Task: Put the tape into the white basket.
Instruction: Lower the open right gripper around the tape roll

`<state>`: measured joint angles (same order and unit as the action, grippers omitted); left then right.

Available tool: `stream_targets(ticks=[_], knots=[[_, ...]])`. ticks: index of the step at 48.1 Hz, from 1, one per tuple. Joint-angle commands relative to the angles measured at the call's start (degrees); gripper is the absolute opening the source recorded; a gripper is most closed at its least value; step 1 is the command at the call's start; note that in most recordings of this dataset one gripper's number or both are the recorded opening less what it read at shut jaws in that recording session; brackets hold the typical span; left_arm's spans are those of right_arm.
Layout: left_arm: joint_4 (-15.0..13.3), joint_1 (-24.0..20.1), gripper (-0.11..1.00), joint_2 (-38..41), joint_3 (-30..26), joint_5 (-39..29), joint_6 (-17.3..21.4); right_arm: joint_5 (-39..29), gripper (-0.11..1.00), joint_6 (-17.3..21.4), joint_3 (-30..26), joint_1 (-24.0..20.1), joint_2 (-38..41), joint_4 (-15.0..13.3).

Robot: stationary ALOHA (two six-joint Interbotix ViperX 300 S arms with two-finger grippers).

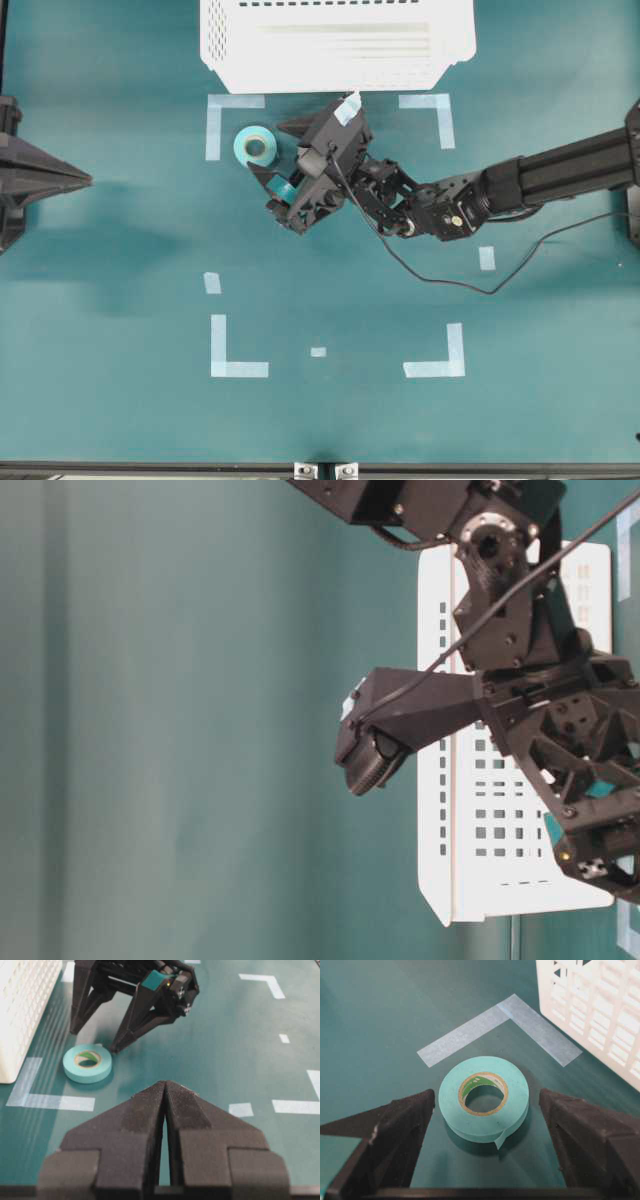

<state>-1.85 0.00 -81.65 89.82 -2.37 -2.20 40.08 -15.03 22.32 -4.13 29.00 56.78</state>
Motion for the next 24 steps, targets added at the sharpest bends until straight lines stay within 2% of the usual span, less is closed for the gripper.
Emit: stream_targets(ticks=[1, 24], knots=[[0.00, -0.18, -0.11, 0.44, -0.79, 0.26, 0.09, 0.35, 0.95, 0.09, -1.32, 0.00, -0.62, -0.18], [0.00, -0.18, -0.11, 0.44, -0.79, 0.26, 0.00, 0.09, 0.95, 0.09, -1.85, 0.35, 0.53, -0.26]])
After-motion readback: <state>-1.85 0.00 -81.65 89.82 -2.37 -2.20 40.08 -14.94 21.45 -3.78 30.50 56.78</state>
